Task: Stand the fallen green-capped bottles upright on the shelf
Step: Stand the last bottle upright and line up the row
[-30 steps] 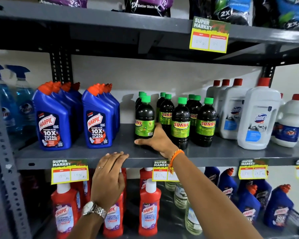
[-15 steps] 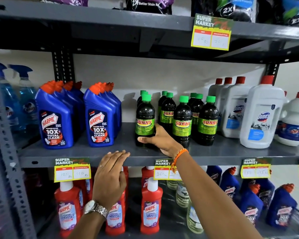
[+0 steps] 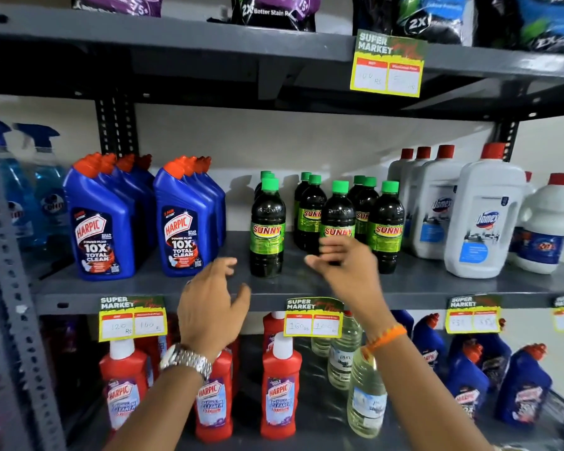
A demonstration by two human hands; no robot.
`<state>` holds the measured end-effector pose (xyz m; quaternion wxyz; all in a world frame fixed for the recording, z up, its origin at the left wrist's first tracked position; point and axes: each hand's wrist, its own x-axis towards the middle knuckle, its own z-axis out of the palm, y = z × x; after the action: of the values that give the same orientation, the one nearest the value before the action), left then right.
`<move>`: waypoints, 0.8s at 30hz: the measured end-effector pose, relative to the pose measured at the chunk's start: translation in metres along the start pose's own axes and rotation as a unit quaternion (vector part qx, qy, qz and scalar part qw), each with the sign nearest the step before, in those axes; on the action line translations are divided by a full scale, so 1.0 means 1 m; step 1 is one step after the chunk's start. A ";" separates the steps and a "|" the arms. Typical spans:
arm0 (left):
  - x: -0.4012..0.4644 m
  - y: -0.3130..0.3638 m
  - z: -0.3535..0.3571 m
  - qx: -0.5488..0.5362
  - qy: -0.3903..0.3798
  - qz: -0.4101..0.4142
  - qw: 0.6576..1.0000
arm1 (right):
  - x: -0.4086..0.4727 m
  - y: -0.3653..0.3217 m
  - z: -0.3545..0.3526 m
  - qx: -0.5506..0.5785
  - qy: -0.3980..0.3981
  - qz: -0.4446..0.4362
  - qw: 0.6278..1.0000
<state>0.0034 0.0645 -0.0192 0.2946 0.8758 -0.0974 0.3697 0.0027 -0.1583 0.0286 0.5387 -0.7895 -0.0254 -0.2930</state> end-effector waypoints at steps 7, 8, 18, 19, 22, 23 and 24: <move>0.078 0.023 0.017 -0.129 -0.216 -0.094 0.963 | 0.030 0.033 -0.045 -0.079 -0.035 0.084 0.993; 0.083 0.024 0.020 -0.148 -0.214 -0.094 0.961 | 0.038 0.038 -0.043 -0.083 -0.067 0.087 0.990; 0.079 0.013 0.033 -0.189 -0.179 -0.077 0.962 | 0.059 0.049 -0.033 -0.026 -0.110 0.047 0.993; 0.080 0.012 0.033 -0.188 -0.182 -0.077 0.962 | 0.059 0.050 -0.033 -0.010 -0.116 0.051 0.992; 0.082 0.009 0.035 -0.195 -0.198 -0.077 0.958 | 0.058 0.051 -0.035 0.025 -0.131 0.056 0.989; 0.082 0.008 0.035 -0.198 -0.200 -0.076 0.956 | 0.057 0.050 -0.035 0.030 -0.136 0.057 0.989; 0.082 0.007 0.035 -0.202 -0.201 -0.075 0.956 | 0.057 0.051 -0.036 0.033 -0.142 0.057 0.988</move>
<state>0.0797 0.0418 0.0223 0.4662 0.8593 -0.1610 0.1357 0.0529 -0.2265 0.0227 0.5713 -0.8049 -0.0667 -0.1460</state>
